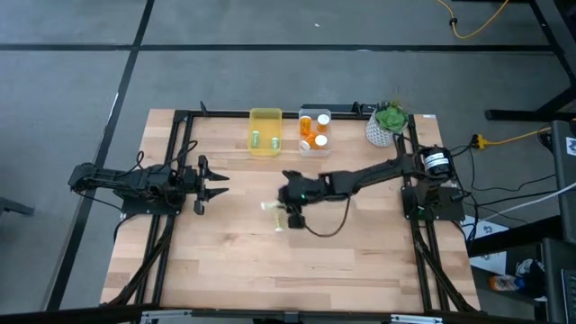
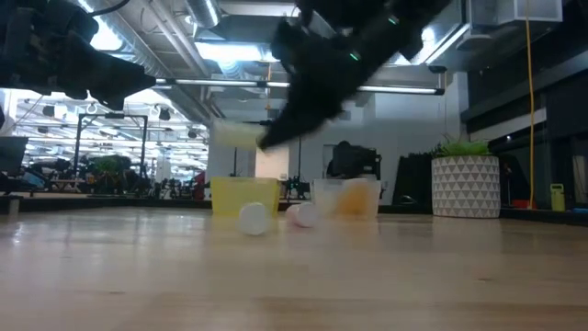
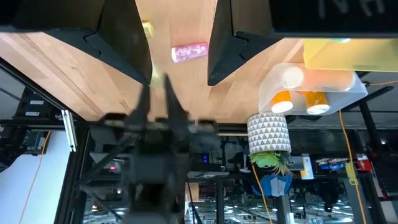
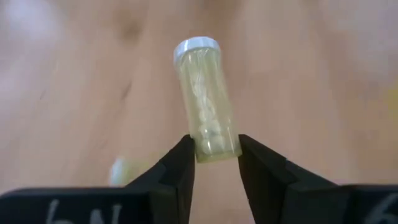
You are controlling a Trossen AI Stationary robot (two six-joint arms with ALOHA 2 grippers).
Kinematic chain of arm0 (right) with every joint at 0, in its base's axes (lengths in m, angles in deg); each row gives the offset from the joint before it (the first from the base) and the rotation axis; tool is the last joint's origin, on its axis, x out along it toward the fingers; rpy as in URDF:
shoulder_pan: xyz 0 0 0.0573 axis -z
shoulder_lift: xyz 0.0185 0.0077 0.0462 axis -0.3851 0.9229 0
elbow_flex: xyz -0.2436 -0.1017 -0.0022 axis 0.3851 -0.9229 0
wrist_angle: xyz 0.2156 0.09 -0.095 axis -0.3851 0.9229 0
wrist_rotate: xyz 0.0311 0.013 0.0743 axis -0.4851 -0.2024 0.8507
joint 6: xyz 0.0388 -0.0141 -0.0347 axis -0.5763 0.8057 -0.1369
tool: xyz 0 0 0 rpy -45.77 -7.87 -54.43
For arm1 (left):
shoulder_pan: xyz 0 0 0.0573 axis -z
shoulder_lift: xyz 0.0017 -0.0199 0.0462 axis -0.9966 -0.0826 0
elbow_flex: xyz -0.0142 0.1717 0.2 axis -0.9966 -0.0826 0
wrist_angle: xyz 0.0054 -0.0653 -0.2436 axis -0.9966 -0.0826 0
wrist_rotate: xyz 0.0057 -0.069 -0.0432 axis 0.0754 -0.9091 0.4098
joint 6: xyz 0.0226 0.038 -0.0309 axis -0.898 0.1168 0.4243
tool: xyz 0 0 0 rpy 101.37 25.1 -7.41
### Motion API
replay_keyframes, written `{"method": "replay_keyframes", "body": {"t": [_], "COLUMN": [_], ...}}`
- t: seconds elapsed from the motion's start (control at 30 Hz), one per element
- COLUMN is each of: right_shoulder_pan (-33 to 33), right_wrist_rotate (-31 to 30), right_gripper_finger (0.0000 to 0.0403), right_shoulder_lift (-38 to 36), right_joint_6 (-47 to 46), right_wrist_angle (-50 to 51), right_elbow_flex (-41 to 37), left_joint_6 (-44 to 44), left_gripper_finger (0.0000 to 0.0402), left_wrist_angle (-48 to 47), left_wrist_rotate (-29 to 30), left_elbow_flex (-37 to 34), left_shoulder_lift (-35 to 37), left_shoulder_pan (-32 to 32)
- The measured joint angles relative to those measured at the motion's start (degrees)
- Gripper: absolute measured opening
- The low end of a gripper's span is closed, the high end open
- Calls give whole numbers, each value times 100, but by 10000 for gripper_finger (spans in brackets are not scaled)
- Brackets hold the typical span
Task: Pick and place medicine bottles into bin by pill shape (circle, oval)
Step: Put the yellow tablet bottle into the yellow bin
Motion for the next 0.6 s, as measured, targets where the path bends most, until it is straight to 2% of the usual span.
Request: {"method": "replay_keyframes", "body": {"t": [0.17, 0.23, 0.47, 0.6], "right_shoulder_pan": [516, 811, 1925, 2318], "right_wrist_rotate": [-893, -938, -84, 484], "right_gripper_finger": [116, 116, 116, 116], "right_shoulder_lift": [-3, -8, 18, 264], "right_joint_6": [391, 625, 314, 129], "right_wrist_angle": [90, 79, 0, -146], "right_elbow_flex": [756, 981, 1215, 1215], "left_joint_6": [0, -2, -131, -138], "left_gripper_finger": [149, 149, 149, 149], "left_wrist_angle": [2, 2, 2, 0], "left_wrist_rotate": [2, 2, 2, 0], "left_elbow_flex": [0, 0, 0, 0], "left_shoulder_lift": [0, 0, 0, 0], "left_shoulder_pan": [-1, -2, -2, -2]}}
